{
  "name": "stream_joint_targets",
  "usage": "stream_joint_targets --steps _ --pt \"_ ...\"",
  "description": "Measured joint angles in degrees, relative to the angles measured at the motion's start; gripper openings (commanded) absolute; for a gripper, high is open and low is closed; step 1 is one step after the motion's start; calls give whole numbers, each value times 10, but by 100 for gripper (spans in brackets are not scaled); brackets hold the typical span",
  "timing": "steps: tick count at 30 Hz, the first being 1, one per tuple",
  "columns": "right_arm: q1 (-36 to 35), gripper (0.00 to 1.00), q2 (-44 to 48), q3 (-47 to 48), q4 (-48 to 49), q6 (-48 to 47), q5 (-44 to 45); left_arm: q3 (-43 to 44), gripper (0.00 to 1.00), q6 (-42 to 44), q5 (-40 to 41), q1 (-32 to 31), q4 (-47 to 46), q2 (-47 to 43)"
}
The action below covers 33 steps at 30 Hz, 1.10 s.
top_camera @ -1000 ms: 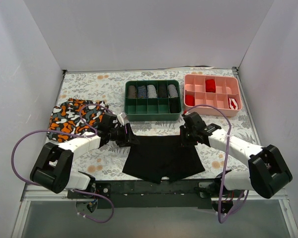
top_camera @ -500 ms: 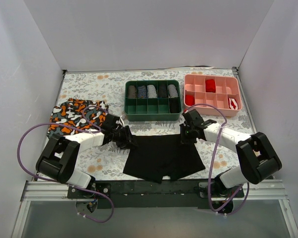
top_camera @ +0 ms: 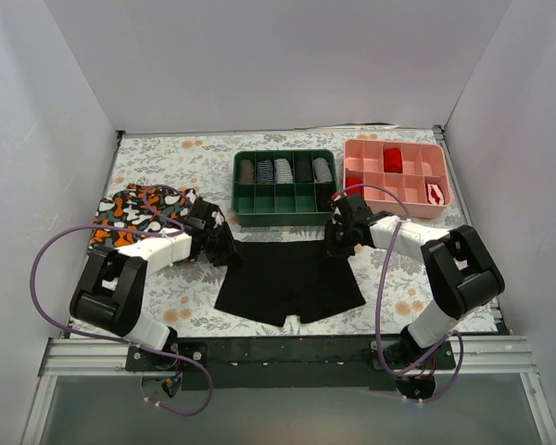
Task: Roll the underwear
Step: Flatten out the underwear at the center of the board.
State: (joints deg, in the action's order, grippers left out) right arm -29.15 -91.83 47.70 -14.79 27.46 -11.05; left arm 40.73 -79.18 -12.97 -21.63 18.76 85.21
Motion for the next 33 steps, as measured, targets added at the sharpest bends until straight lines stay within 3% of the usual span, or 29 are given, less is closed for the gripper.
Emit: stream_joint_targets --steps 8,13,20,26,33 --pt "0 28 -8 15 9 -21 -35 33 45 34 14 32 15 20" --pt "0 28 85 11 12 -24 -43 35 50 49 -11 32 22 0" --pt "-33 21 207 -89 46 -9 -77 63 44 49 -78 31 -10 -18" --pt "-62 18 253 -218 38 24 -81 73 41 47 -117 27 -58 40" --pt "-62 18 278 -239 33 41 -53 53 40 43 -115 24 -78 76"
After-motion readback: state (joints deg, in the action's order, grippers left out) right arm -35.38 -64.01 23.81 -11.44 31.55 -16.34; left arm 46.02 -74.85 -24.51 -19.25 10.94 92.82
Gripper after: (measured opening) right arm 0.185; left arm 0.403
